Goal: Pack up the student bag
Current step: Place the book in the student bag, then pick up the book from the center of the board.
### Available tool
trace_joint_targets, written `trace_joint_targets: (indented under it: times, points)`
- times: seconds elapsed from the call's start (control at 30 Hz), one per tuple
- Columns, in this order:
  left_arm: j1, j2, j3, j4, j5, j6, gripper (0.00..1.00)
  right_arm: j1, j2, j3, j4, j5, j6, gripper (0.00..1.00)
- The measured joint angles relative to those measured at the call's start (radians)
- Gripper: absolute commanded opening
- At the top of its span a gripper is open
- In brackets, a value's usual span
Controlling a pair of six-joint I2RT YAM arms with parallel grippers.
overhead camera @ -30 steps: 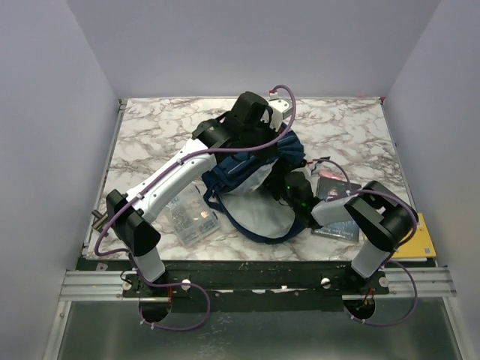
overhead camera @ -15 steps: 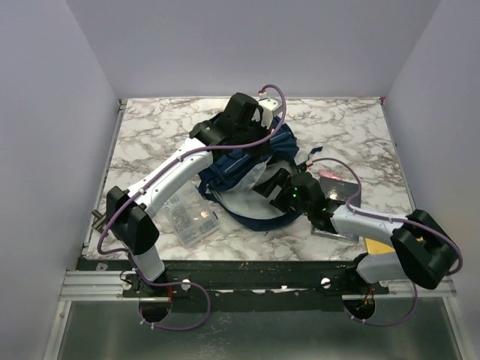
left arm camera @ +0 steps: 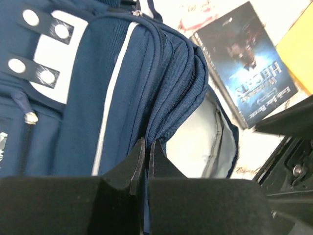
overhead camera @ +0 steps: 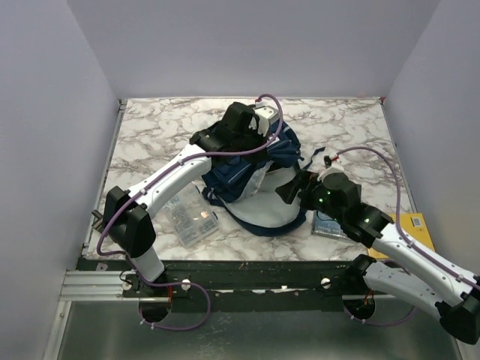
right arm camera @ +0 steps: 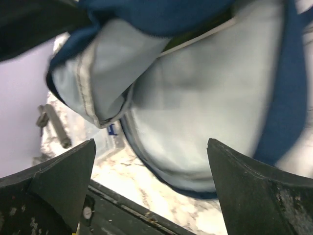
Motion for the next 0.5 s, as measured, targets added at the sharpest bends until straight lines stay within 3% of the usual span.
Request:
trace_joint_targets:
  times: [0.3, 0.43, 0.5]
  points:
    - [0.029, -0.002, -0.138, 0.001, -0.010, -0.006, 0.00, -0.002, -0.085, 0.070, -0.292, 0.259, -0.056, 1.00]
    - [0.037, -0.002, -0.180, 0.005, -0.008, -0.026, 0.38, -0.044, -0.068, 0.067, -0.354, 0.370, 0.016, 1.00]
    - [0.032, -0.002, -0.193, 0.002, -0.005, -0.051, 0.50, -0.138, -0.066, 0.046, -0.352, 0.383, 0.035, 1.00]
